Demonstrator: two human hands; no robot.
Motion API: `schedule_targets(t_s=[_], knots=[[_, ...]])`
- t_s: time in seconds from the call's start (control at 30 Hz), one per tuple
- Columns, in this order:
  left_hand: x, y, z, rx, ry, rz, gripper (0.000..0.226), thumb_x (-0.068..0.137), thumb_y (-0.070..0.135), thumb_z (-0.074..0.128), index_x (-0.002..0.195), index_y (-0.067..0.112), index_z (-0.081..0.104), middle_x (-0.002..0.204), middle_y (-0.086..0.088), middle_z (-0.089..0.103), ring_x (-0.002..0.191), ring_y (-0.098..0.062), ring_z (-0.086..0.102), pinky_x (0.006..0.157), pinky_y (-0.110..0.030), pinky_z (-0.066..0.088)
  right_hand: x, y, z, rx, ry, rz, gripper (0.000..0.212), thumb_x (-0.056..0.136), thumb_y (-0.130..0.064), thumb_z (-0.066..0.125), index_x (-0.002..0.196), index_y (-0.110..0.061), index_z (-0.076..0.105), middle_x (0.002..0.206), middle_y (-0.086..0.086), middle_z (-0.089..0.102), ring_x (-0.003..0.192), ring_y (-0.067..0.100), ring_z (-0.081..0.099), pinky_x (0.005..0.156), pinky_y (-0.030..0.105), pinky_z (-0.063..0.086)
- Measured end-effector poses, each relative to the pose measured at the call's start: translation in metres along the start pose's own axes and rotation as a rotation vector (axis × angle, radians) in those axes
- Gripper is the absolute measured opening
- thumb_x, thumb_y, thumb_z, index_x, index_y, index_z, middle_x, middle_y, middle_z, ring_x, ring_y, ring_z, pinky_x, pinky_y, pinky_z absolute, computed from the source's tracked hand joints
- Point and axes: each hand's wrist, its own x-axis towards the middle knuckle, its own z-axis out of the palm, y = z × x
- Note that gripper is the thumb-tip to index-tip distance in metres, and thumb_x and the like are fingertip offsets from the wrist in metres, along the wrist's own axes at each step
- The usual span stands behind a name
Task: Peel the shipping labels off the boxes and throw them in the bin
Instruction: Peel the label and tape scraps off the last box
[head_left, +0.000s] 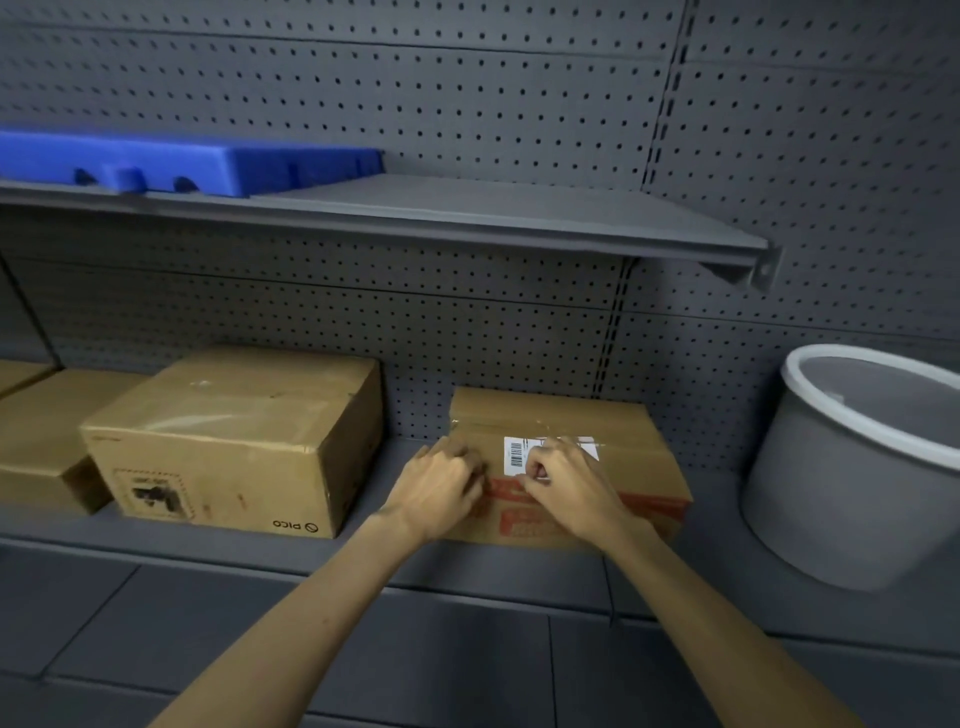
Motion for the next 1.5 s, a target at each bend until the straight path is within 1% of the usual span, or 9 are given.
schedule_targets(t_s=[0.13, 0.27, 0.4, 0.57, 0.67, 0.8, 1.1, 1.33, 1.5], knots=[[0.0, -0.003, 0.002, -0.015, 0.017, 0.019, 0.029, 0.096, 0.033, 0.044, 0.115, 0.018, 0.06, 0.119, -0.001, 0.054, 0.112, -0.021, 0.05, 0.096, -0.035, 0.038, 0.012, -0.005, 0.006, -0.019, 0.01, 0.0, 0.023, 0.089, -0.036, 0.062, 0.078, -0.017, 0.06, 0.09, -0.003, 0.06, 0.093, 0.015, 0.05, 0.071, 0.025, 0.034], [0.0, -0.005, 0.003, -0.023, 0.036, 0.044, 0.027, 0.096, 0.031, 0.044, 0.113, 0.018, 0.061, 0.117, 0.0, 0.055, 0.111, -0.02, 0.052, 0.094, -0.033, 0.035, 0.018, -0.008, 0.01, -0.036, -0.011, 0.025, 0.021, 0.089, -0.034, 0.062, 0.08, -0.015, 0.059, 0.098, 0.001, 0.061, 0.098, 0.018, 0.052, 0.075, 0.029, 0.038], [0.004, -0.008, 0.005, -0.034, 0.065, 0.061, 0.026, 0.097, 0.03, 0.042, 0.108, 0.017, 0.062, 0.115, 0.0, 0.057, 0.108, -0.02, 0.053, 0.093, -0.031, 0.034, 0.022, -0.008, 0.013, -0.028, -0.032, 0.034, 0.021, 0.088, -0.032, 0.064, 0.077, -0.018, 0.055, 0.096, 0.001, 0.06, 0.101, 0.019, 0.053, 0.074, 0.031, 0.04], [0.008, -0.009, 0.009, -0.104, 0.086, 0.089, 0.025, 0.098, 0.027, 0.043, 0.102, 0.012, 0.063, 0.111, -0.002, 0.058, 0.102, -0.022, 0.055, 0.09, -0.03, 0.039, 0.024, -0.007, 0.013, -0.033, -0.031, 0.025, 0.018, 0.087, -0.027, 0.064, 0.076, -0.015, 0.058, 0.091, 0.001, 0.059, 0.09, 0.019, 0.056, 0.07, 0.03, 0.041], [0.009, -0.01, 0.011, -0.149, 0.086, 0.09, 0.024, 0.097, 0.026, 0.044, 0.098, 0.01, 0.063, 0.109, -0.003, 0.058, 0.097, -0.024, 0.057, 0.084, -0.034, 0.046, 0.025, -0.01, 0.016, -0.047, -0.025, -0.024, 0.012, 0.089, -0.019, 0.059, 0.081, -0.012, 0.064, 0.094, 0.002, 0.061, 0.09, 0.02, 0.058, 0.073, 0.03, 0.044], [0.01, -0.009, 0.012, -0.146, 0.079, 0.078, 0.024, 0.095, 0.026, 0.045, 0.095, 0.009, 0.063, 0.107, -0.004, 0.058, 0.092, -0.026, 0.059, 0.08, -0.038, 0.049, 0.024, -0.016, 0.018, -0.111, -0.005, -0.102, 0.014, 0.091, -0.013, 0.052, 0.09, -0.008, 0.065, 0.1, 0.006, 0.061, 0.092, 0.021, 0.057, 0.076, 0.032, 0.046], [0.011, -0.01, 0.004, -0.128, 0.055, 0.075, 0.023, 0.091, 0.028, 0.049, 0.092, 0.009, 0.063, 0.108, -0.004, 0.059, 0.092, -0.027, 0.06, 0.077, -0.04, 0.05, 0.024, -0.017, 0.016, -0.199, -0.052, -0.189, 0.019, 0.095, -0.015, 0.045, 0.102, -0.003, 0.059, 0.107, 0.01, 0.057, 0.103, 0.023, 0.049, 0.087, 0.033, 0.042], [0.009, -0.009, 0.001, -0.124, 0.045, 0.079, 0.026, 0.094, 0.029, 0.048, 0.099, 0.009, 0.064, 0.114, -0.004, 0.057, 0.098, -0.026, 0.058, 0.082, -0.037, 0.046, 0.021, -0.003, 0.004, -0.191, 0.051, -0.101, 0.019, 0.097, -0.017, 0.045, 0.089, -0.011, 0.061, 0.098, 0.002, 0.059, 0.096, 0.019, 0.053, 0.077, 0.026, 0.037], [0.008, -0.009, 0.0, -0.122, 0.05, 0.084, 0.024, 0.094, 0.028, 0.047, 0.098, 0.01, 0.063, 0.113, -0.004, 0.057, 0.098, -0.026, 0.058, 0.081, -0.037, 0.046, 0.017, -0.016, 0.01, -0.093, 0.133, -0.084, 0.02, 0.097, -0.018, 0.047, 0.092, -0.009, 0.065, 0.097, 0.003, 0.06, 0.094, 0.019, 0.054, 0.076, 0.029, 0.042]])
